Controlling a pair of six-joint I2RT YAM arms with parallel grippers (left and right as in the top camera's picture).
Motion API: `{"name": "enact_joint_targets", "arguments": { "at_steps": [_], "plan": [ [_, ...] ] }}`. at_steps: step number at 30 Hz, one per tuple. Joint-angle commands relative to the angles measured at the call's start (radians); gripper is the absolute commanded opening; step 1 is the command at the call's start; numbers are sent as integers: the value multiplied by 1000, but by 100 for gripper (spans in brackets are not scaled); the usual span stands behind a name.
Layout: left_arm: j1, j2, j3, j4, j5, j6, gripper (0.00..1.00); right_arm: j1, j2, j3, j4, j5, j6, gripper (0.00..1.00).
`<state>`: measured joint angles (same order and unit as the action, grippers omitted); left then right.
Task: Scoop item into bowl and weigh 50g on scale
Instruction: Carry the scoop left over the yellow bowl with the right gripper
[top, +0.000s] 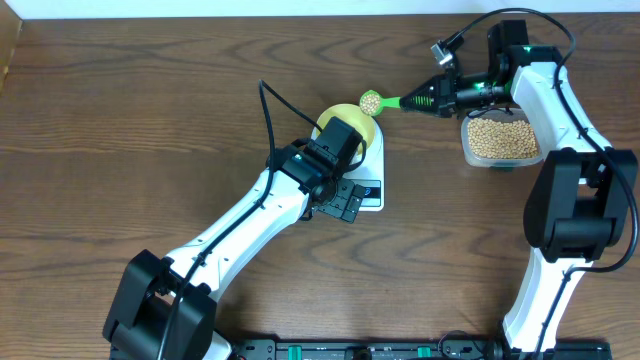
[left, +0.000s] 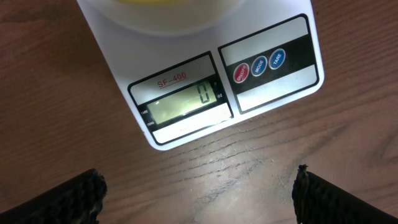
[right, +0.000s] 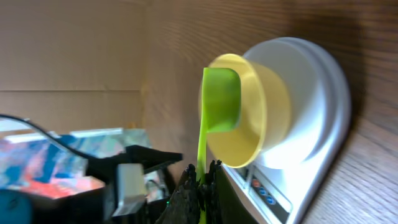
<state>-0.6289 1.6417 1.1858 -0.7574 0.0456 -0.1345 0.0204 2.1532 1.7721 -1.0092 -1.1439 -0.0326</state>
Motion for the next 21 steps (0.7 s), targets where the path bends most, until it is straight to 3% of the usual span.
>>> {"name": "enact_joint_targets", "arguments": {
  "at_steps": [1,21],
  "plan": [
    [-1,2,-2,0,-12,-10,98,25,11,-3,0,66,10,1],
    [-1,2,-2,0,-12,-10,98,129,6,0,21,185,-37,1]
  ]
}}
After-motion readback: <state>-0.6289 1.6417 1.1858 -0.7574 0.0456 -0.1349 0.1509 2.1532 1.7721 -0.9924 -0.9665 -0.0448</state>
